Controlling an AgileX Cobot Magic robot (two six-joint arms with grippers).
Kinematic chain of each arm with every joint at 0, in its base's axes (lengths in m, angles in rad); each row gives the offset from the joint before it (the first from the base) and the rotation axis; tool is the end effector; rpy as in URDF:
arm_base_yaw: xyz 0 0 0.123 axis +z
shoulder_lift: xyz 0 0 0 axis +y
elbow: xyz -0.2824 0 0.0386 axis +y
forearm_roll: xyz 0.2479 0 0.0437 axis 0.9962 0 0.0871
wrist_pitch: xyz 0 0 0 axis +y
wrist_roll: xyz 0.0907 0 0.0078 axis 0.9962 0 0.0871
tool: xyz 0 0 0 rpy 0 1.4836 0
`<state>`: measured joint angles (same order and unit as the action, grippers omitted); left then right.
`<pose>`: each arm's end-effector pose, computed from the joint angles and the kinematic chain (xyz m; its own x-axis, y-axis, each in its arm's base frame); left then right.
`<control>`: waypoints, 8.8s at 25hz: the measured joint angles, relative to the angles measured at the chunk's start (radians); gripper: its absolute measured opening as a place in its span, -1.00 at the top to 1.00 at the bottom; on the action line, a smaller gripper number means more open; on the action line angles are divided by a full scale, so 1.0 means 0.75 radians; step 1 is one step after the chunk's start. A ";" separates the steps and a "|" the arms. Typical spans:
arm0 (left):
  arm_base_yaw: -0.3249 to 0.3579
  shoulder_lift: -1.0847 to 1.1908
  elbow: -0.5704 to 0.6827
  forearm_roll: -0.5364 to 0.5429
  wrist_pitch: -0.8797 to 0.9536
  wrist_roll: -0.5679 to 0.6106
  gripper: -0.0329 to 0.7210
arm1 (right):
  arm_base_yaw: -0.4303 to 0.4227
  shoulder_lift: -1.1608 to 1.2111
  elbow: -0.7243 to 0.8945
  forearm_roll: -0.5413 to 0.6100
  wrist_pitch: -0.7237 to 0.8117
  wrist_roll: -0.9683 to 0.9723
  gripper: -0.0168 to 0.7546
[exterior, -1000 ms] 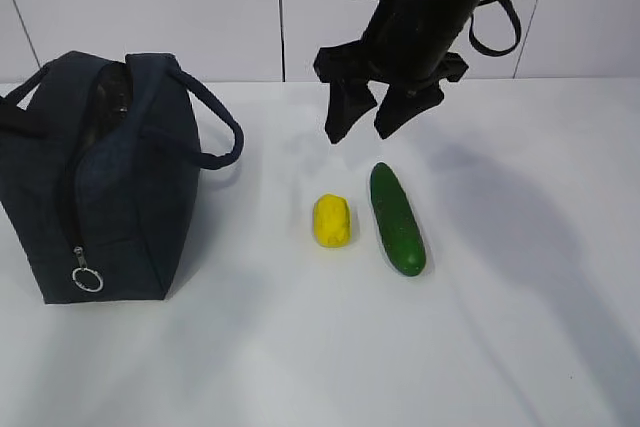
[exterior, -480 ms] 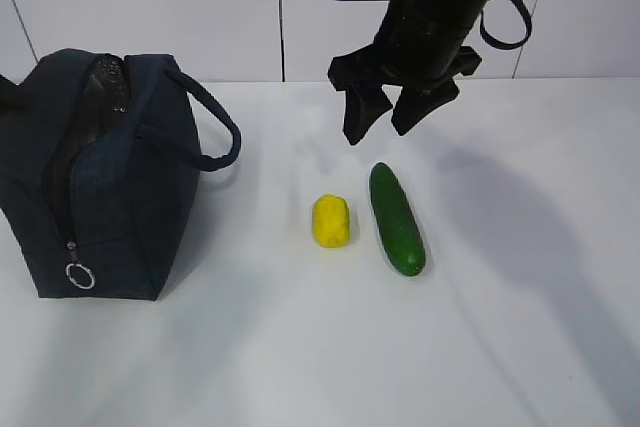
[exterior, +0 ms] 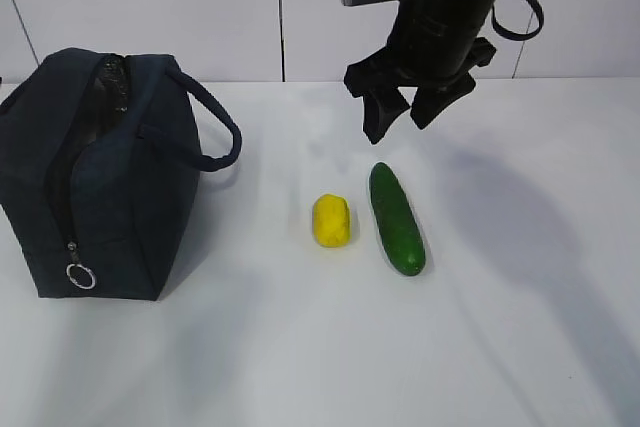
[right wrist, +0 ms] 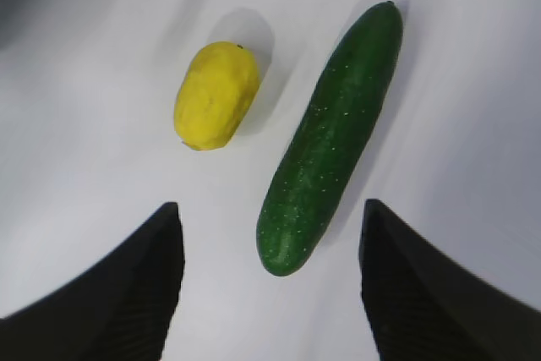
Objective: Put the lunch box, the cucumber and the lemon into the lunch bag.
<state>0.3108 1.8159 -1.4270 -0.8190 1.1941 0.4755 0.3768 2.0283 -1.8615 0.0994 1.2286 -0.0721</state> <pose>0.3680 0.0532 0.2689 -0.9319 -0.2219 -0.2869 0.0125 0.7710 -0.6368 0.4010 0.1678 0.2737 -0.8819 -0.3903 -0.2644 -0.4234 0.9024 0.0801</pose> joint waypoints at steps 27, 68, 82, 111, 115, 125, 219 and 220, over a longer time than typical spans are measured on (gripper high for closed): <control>-0.019 -0.918 0.040 0.618 0.075 -0.315 -0.04 | 0.000 0.077 0.000 -0.114 0.000 0.415 -0.31; -0.019 -1.222 0.282 0.619 0.092 -0.372 -0.04 | 0.000 0.272 -0.014 -0.142 -0.168 0.451 -0.31; -0.019 -1.222 0.282 0.619 0.092 -0.375 -0.04 | 0.000 0.383 -0.014 -0.145 -0.188 0.454 -0.31; -0.019 -1.222 0.282 0.612 0.092 -0.375 -0.03 | -0.002 0.419 -0.019 -0.202 -0.154 0.457 -0.31; -0.019 -1.222 0.282 0.611 0.092 -0.375 -0.03 | -0.002 0.453 -0.019 -0.199 -0.111 0.457 -0.31; -0.019 -1.222 0.282 0.611 0.092 -0.376 -0.03 | -0.002 0.453 -0.019 -0.199 -0.100 0.457 -0.12; -0.225 -0.071 0.126 -0.140 -0.147 0.231 0.94 | 0.236 0.483 -0.202 1.876 -0.636 -0.463 0.08; -0.225 -0.071 0.126 -0.143 -0.145 0.234 0.94 | 0.236 0.483 -0.202 1.855 -0.653 -0.463 0.08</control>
<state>0.1420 1.7630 -1.3329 -0.9265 1.0854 0.6512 0.5538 2.3904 -2.0131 1.4903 0.7389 -0.4196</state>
